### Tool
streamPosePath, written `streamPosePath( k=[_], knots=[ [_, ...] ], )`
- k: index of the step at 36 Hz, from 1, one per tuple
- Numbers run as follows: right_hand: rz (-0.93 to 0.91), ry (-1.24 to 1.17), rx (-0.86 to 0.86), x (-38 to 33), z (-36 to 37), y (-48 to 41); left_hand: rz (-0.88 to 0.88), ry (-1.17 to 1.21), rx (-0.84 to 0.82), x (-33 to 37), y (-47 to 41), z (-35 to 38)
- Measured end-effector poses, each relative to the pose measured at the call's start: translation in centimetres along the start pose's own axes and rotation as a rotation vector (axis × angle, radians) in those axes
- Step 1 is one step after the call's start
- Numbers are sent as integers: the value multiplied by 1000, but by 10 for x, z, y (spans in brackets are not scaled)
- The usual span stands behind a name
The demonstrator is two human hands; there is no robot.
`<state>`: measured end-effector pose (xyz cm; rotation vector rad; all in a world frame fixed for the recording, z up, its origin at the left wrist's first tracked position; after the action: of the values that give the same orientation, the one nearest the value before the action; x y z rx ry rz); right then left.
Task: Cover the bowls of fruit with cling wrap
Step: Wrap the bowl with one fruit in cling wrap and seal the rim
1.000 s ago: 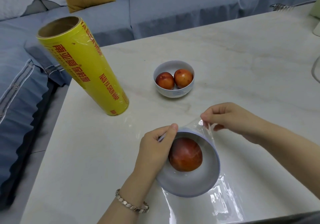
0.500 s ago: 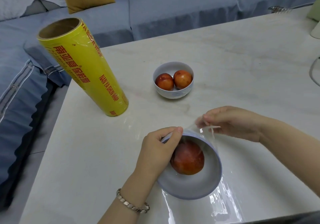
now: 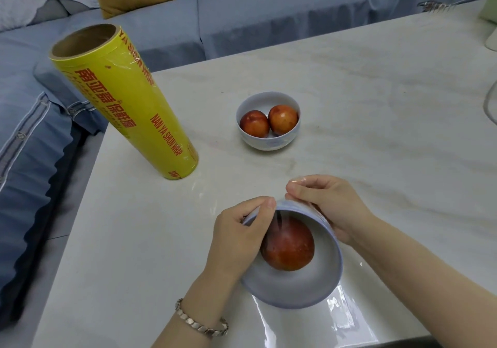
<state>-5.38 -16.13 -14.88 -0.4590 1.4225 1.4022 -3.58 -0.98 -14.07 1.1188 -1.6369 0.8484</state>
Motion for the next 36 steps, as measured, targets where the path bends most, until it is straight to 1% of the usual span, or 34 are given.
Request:
streamPosePath(
  k=[5,7,10,16,18,20,22,24,25,28,29,30,32,33,34,36],
  knots=[
    [-134,242,97,-9,0,0,1,2,46,2,4,1],
    [-147,309,108,-8,-1,0,-5,2,61,3,5,1],
    [-85,333,83,-6,-1,0,4,18,76,4,7,0],
    [161,371,-31,4,-2,2,-27,50,111,-1,13,-2],
    [188,409,-27,6,-7,0,-22,39,117,0,14,-2],
    [175,445,-17,8,-12,-1,-19,31,116,2,14,-2],
    [134,489,6,11,-20,-2,-13,11,109,3,15,-2],
    [79,443,63,11,-32,-2,-23,4,99,3,15,-1],
    [13,403,104,7,-39,-1,-30,4,98,3,15,-1],
    [-322,390,235,-23,-52,16,-44,16,97,1,13,-2],
    [-424,396,224,-32,-51,26,-44,17,96,0,13,-2],
    [-513,400,184,-41,-47,38,-50,19,98,-1,12,-2],
    [-652,510,22,-44,-34,58,-54,13,96,-2,12,-2],
    [-671,617,-50,-41,-26,64,-54,6,93,-2,11,-2],
    [-652,715,-123,-35,-20,66,-55,-2,92,-2,11,-1],
    [-571,826,-221,-23,-11,63,-49,3,95,-1,11,-1]
  ],
)
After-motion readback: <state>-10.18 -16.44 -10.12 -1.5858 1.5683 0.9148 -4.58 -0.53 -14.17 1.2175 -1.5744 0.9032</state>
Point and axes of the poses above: each hand's wrist, its own y-axis away from the middle knuckle, its own z-axis out of the palm, x = y × z, the point moved 4 cm from there along -y, towards the middle knuckle
